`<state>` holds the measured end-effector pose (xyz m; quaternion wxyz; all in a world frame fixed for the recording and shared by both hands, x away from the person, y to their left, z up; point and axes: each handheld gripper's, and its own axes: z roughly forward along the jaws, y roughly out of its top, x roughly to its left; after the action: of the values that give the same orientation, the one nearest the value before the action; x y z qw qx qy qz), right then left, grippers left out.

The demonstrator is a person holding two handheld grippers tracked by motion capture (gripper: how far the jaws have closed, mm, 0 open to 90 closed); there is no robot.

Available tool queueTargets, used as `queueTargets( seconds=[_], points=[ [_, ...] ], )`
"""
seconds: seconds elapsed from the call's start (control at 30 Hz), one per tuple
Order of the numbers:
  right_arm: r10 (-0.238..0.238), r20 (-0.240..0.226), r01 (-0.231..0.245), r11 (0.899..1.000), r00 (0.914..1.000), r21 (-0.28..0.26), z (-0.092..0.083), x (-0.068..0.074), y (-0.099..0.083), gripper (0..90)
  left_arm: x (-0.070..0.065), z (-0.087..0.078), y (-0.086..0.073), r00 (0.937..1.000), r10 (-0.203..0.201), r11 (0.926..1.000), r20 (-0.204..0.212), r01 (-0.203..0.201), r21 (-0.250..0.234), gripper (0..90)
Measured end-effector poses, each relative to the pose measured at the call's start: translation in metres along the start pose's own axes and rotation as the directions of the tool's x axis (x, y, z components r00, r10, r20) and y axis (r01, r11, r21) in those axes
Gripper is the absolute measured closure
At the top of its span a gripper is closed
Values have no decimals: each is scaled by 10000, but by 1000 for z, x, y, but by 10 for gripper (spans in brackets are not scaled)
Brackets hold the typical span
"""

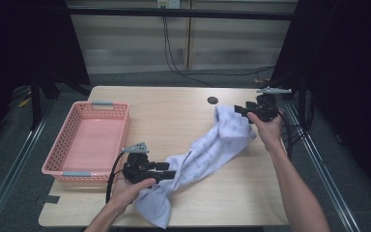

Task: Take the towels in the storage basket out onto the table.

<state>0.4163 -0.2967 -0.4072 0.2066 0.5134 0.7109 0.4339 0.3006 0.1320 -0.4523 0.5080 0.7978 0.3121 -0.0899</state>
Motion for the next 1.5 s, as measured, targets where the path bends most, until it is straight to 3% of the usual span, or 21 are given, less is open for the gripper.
queueTargets(
  seconds=[0.13,0.2,0.33,0.37,0.47,0.6,0.67,0.7,0.73,0.77,0.8,0.83,0.93,1.0,1.1,1.2,1.27,1.33,1.37,1.43,1.5],
  points=[
    [17,-266,-12,9998,9996,205,-9,3,-20,344,6,3,1,9994,16,10000,-333,-14,63,434],
    [-230,-626,248,9993,9978,287,-17,16,-32,344,5,4,1,9987,127,9999,-495,-130,-65,456],
    [-565,-1669,681,9956,9843,646,-33,51,-59,356,-5,9,-3,9985,520,9975,-168,-511,489,450],
    [-602,-1968,750,9948,9786,687,-37,60,-66,361,-8,11,-7,9982,608,9959,13,-607,674,434],
    [-506,-3099,859,9911,9494,1014,-41,88,-89,364,-11,18,-12,9965,831,9910,-57,-820,1054,388],
    [-946,-3865,1735,9692,9174,1745,-29,120,-118,347,-10,33,-19,9956,907,9801,-234,-850,1795,369],
    [-1368,-4085,2212,9608,9024,1670,-22,133,-127,339,-8,37,-21,9923,1156,9735,-440,-1043,2036,463],
    [-1342,-4250,2258,9587,8952,1729,-19,135,-129,329,-7,38,-21,9895,1225,9726,-765,-1044,2075,590],
    [-1287,-4363,2265,9573,8905,1797,-15,138,-131,320,-5,37,-20,9901,1019,9755,-967,-804,2046,711],
    [-1267,-4398,2287,9553,8891,1872,-12,141,-134,321,-2,35,-19,9923,883,9791,-873,-703,1910,793],
    [-1356,-4477,2480,9473,8838,2026,-8,144,-137,320,0,33,-17,9883,1078,9787,-1079,-864,1865,853],
    [-1580,-4380,2702,9404,8850,2066,-5,147,-139,321,2,31,-15,9876,1071,9804,-1145,-858,1775,862],
    [-2019,-4181,3026,9340,8857,1900,-2,151,-145,357,9,20,-11,9911,714,9913,-1124,-580,1186,869],
    [-2224,-3742,3073,9335,9003,1847,-3,151,-145,541,10,13,-9,9907,730,9939,-1152,-627,909,871],
    [-1959,-3580,2793,9396,9130,1981,-3,142,-143,794,13,5,-7,9945,342,9984,-987,-296,472,871],
    [-1599,-3508,2519,9389,9227,2347,-5,128,-138,842,12,-2,-4,9957,209,9997,-907,-196,144,870],
    [-1701,-3223,2546,9364,9312,2415,-8,114,-133,846,12,-5,-2,9964,124,9999,-833,-132,-98,870],
    [-1553,-2871,2280,9436,9452,2401,-10,91,-128,846,12,-6,0,9967,51,9998,-813,-67,-191,870],
    [-1483,-2442,2083,9476,9583,2422,-12,76,-125,846,13,-7,0,9963,-11,9998,-863,-8,-222,870],
    [-1230,-1992,1702,9557,9722,2403,-13,52,-121,846,14,-6,-1,9968,-43,9999,-797,31,-160,870],
    [-1233,-1524,1579,9575,9806,2413,-12,35,-118,845,15,-4,-2,9956,-7,10000,-942,7,-1,871]
  ],
)
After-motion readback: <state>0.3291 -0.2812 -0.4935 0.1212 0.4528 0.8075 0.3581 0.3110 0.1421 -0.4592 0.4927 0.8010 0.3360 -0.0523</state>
